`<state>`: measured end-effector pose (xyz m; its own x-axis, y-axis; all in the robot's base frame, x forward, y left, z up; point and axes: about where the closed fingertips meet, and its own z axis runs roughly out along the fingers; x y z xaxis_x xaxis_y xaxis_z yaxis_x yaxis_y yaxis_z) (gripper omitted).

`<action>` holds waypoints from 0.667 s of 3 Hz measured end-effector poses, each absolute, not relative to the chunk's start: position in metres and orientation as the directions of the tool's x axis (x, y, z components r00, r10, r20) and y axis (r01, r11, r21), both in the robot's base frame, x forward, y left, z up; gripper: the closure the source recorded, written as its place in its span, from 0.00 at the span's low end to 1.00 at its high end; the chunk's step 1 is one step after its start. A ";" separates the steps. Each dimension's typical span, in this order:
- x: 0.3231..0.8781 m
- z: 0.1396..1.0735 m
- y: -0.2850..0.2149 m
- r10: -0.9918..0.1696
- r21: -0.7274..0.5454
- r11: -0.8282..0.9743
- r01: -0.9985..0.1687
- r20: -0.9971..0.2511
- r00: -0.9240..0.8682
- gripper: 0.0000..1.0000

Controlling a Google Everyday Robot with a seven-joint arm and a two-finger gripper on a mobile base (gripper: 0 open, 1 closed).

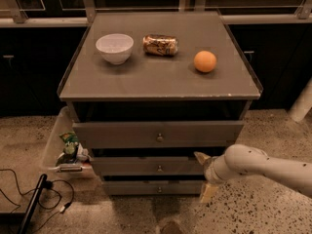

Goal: Open middle drawer

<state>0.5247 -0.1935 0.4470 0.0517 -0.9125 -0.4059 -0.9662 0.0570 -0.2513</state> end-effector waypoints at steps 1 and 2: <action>0.546 0.423 -0.194 -0.898 -0.290 0.066 -0.955 -0.434 0.069 0.00; 0.569 0.403 -0.197 -0.883 -0.307 0.081 -0.948 -0.464 0.075 0.00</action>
Offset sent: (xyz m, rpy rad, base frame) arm 0.0767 -0.0130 -0.0658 0.1101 -0.0976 -0.0176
